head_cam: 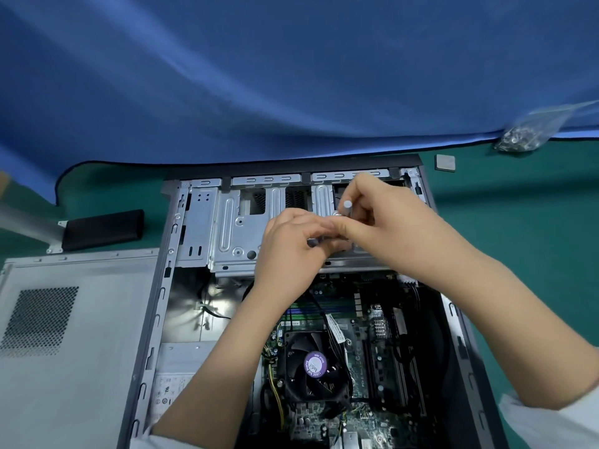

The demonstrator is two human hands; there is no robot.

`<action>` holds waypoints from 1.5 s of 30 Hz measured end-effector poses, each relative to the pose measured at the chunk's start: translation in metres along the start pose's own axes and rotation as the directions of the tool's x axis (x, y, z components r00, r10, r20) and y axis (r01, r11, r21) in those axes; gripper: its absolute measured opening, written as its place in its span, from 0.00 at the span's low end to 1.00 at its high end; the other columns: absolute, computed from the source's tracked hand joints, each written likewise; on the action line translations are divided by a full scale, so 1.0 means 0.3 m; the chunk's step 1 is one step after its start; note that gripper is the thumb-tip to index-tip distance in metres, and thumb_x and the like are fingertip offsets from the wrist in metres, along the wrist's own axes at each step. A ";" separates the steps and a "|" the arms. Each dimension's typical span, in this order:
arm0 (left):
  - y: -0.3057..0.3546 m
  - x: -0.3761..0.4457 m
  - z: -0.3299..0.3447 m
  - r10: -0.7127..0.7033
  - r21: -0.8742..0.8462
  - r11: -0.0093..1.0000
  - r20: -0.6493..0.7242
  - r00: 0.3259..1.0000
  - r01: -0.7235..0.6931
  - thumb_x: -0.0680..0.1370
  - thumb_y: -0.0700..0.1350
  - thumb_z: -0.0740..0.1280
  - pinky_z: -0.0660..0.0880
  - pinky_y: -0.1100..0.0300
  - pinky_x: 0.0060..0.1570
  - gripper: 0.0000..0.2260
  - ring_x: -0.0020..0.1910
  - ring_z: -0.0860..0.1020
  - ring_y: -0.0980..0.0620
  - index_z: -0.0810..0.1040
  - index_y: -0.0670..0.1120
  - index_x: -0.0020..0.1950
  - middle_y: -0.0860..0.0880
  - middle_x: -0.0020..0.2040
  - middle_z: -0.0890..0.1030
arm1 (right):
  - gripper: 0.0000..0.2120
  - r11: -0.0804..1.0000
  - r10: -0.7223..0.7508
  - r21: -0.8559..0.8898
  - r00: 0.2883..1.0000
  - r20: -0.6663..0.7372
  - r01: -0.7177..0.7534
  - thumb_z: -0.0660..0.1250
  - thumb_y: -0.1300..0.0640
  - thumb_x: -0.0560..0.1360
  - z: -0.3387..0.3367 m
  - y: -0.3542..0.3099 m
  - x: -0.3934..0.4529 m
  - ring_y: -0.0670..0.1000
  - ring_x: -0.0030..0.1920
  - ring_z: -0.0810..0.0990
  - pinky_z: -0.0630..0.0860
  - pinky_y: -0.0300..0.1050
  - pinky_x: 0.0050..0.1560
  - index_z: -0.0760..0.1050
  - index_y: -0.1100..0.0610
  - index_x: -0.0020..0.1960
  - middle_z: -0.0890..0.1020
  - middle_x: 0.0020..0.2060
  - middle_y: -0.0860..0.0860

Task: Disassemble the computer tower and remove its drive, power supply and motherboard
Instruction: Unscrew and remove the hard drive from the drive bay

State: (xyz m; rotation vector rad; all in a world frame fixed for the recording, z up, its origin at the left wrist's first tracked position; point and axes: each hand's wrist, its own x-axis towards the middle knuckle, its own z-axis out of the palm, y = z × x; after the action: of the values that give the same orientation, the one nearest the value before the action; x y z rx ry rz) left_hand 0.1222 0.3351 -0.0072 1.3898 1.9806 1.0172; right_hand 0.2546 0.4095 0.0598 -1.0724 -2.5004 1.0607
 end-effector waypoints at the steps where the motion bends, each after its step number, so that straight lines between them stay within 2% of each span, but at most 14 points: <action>1: -0.002 -0.001 0.001 0.014 0.029 0.999 -0.005 1.000 -0.014 0.70 0.47 0.74 0.71 0.49 0.55 0.01 0.54 0.72 0.51 0.84 0.53 0.40 0.57 0.45 0.81 | 0.11 0.999 -0.010 -0.031 0.999 -0.036 0.009 0.64 0.42 0.71 0.007 -0.006 -0.002 0.42 0.31 0.71 0.64 0.37 0.31 0.67 0.48 0.43 0.75 0.30 0.44; 6: 0.015 -0.008 0.003 0.053 0.062 0.997 -0.024 0.998 -0.051 0.67 0.60 0.69 0.70 0.53 0.53 0.12 0.48 0.71 0.55 0.81 0.52 0.38 0.56 0.40 0.81 | 0.06 0.986 -0.058 -0.161 0.997 -0.048 0.049 0.64 0.51 0.77 0.009 -0.020 -0.002 0.50 0.39 0.74 0.69 0.46 0.39 0.71 0.53 0.46 0.77 0.35 0.45; 9: 0.013 -0.004 -0.007 0.055 0.118 0.991 0.046 0.997 -0.060 0.66 0.67 0.60 0.65 0.62 0.51 0.12 0.49 0.69 0.57 0.75 0.61 0.40 0.60 0.40 0.76 | 0.04 0.973 -0.101 -0.206 0.995 0.013 0.102 0.62 0.53 0.78 -0.007 -0.019 -0.003 0.50 0.44 0.75 0.69 0.45 0.43 0.73 0.53 0.47 0.77 0.40 0.46; 14: 0.009 -0.004 -0.008 0.013 0.027 1.000 0.078 0.997 -0.015 0.72 0.55 0.67 0.68 0.51 0.57 0.02 0.54 0.70 0.48 0.78 0.64 0.39 0.58 0.39 0.74 | 0.03 0.959 -0.076 -0.262 0.991 0.110 0.103 0.58 0.54 0.79 -0.020 -0.025 0.002 0.50 0.47 0.75 0.73 0.50 0.47 0.70 0.50 0.52 0.74 0.43 0.42; 18: 0.027 0.001 0.000 -0.010 0.009 1.000 -0.006 1.000 0.010 0.70 0.52 0.72 0.71 0.51 0.54 0.13 0.52 0.72 0.47 0.73 0.70 0.33 0.58 0.39 0.77 | 0.17 0.883 -0.085 -0.461 0.996 0.029 0.089 0.51 0.40 0.79 -0.027 -0.032 0.019 0.54 0.44 0.77 0.65 0.46 0.37 0.72 0.50 0.51 0.81 0.43 0.48; 20: 0.031 0.001 0.002 -0.016 -0.019 1.000 -0.027 1.000 0.016 0.67 0.55 0.73 0.72 0.50 0.52 0.11 0.51 0.74 0.47 0.74 0.70 0.32 0.54 0.40 0.79 | 0.15 0.850 -0.107 -0.514 0.993 0.041 0.113 0.51 0.43 0.80 -0.029 -0.036 0.025 0.55 0.45 0.78 0.63 0.46 0.37 0.71 0.50 0.54 0.81 0.45 0.49; 23: 0.032 -0.002 0.001 -0.024 -0.031 0.999 -0.029 0.999 0.023 0.61 0.64 0.66 0.72 0.57 0.49 0.03 0.50 0.73 0.51 0.74 0.73 0.33 0.58 0.40 0.76 | 0.11 0.840 -0.135 -0.518 0.987 0.090 0.162 0.52 0.50 0.80 -0.029 -0.039 0.021 0.56 0.45 0.77 0.64 0.47 0.37 0.66 0.50 0.61 0.81 0.46 0.50; 25: 0.022 -0.006 0.000 -0.025 -0.008 1.000 0.023 0.999 0.025 0.60 0.67 0.61 0.67 0.65 0.49 0.06 0.52 0.68 0.57 0.73 0.75 0.36 0.61 0.42 0.73 | 0.12 0.843 -0.134 -0.509 0.984 0.114 0.174 0.53 0.52 0.79 -0.031 -0.041 0.018 0.56 0.44 0.77 0.63 0.47 0.36 0.64 0.50 0.62 0.80 0.46 0.50; 28: 0.014 -0.008 -0.002 -0.029 -0.034 0.999 0.050 0.998 0.031 0.66 0.63 0.65 0.63 0.69 0.50 0.04 0.54 0.65 0.58 0.73 0.76 0.35 0.62 0.45 0.73 | 0.13 0.852 -0.115 -0.492 0.980 0.162 0.181 0.52 0.53 0.78 -0.038 -0.045 0.023 0.54 0.40 0.73 0.60 0.47 0.34 0.63 0.49 0.63 0.79 0.45 0.48; 31: 0.006 0.000 0.006 -0.037 -0.061 0.997 -0.012 0.999 0.036 0.69 0.50 0.73 0.71 0.57 0.53 0.17 0.56 0.70 0.51 0.74 0.74 0.32 0.59 0.43 0.75 | 0.11 0.826 -0.131 -0.533 0.982 0.137 0.184 0.51 0.49 0.78 -0.037 -0.048 0.030 0.53 0.39 0.73 0.61 0.46 0.34 0.68 0.49 0.56 0.78 0.42 0.46; 35: 0.029 0.001 0.006 -0.066 -0.078 0.995 -0.055 0.996 0.062 0.62 0.62 0.71 0.72 0.52 0.53 0.05 0.54 0.73 0.50 0.76 0.71 0.32 0.58 0.42 0.75 | 0.09 0.718 -0.195 -0.668 0.978 0.078 0.196 0.53 0.47 0.80 -0.026 -0.047 0.039 0.53 0.34 0.68 0.55 0.42 0.27 0.69 0.49 0.50 0.75 0.34 0.47; 38: 0.019 -0.002 0.003 -0.049 -0.060 0.997 0.000 0.999 0.049 0.60 0.66 0.66 0.71 0.61 0.51 0.05 0.55 0.71 0.55 0.75 0.72 0.35 0.64 0.45 0.73 | 0.08 0.750 -0.170 -0.631 0.979 0.111 0.201 0.55 0.51 0.80 -0.015 -0.043 0.043 0.53 0.35 0.69 0.54 0.42 0.26 0.65 0.47 0.59 0.66 0.29 0.44; 41: 0.003 -0.010 -0.004 0.019 -0.024 1.000 0.055 0.998 -0.018 0.69 0.56 0.71 0.62 0.70 0.52 0.13 0.56 0.64 0.59 0.73 0.76 0.35 0.69 0.48 0.70 | 0.10 0.777 -0.166 -0.590 0.975 0.145 0.220 0.55 0.52 0.80 -0.021 -0.040 0.043 0.52 0.38 0.70 0.56 0.45 0.28 0.64 0.47 0.60 0.67 0.32 0.44; 45: 0.014 0.002 0.005 -0.005 -0.040 0.999 -0.020 1.000 0.004 0.67 0.56 0.69 0.71 0.59 0.53 0.11 0.57 0.70 0.53 0.74 0.74 0.32 0.64 0.45 0.74 | 0.11 0.844 -0.079 -0.510 0.979 0.186 0.165 0.53 0.51 0.79 -0.046 -0.038 0.043 0.53 0.42 0.71 0.59 0.47 0.37 0.64 0.49 0.60 0.71 0.37 0.44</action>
State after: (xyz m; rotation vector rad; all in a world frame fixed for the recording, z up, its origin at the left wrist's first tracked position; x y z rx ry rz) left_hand 0.1254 0.3367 -0.0047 1.3589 1.9666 1.0670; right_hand 0.2456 0.4205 0.0765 -0.9545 -3.0404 0.4383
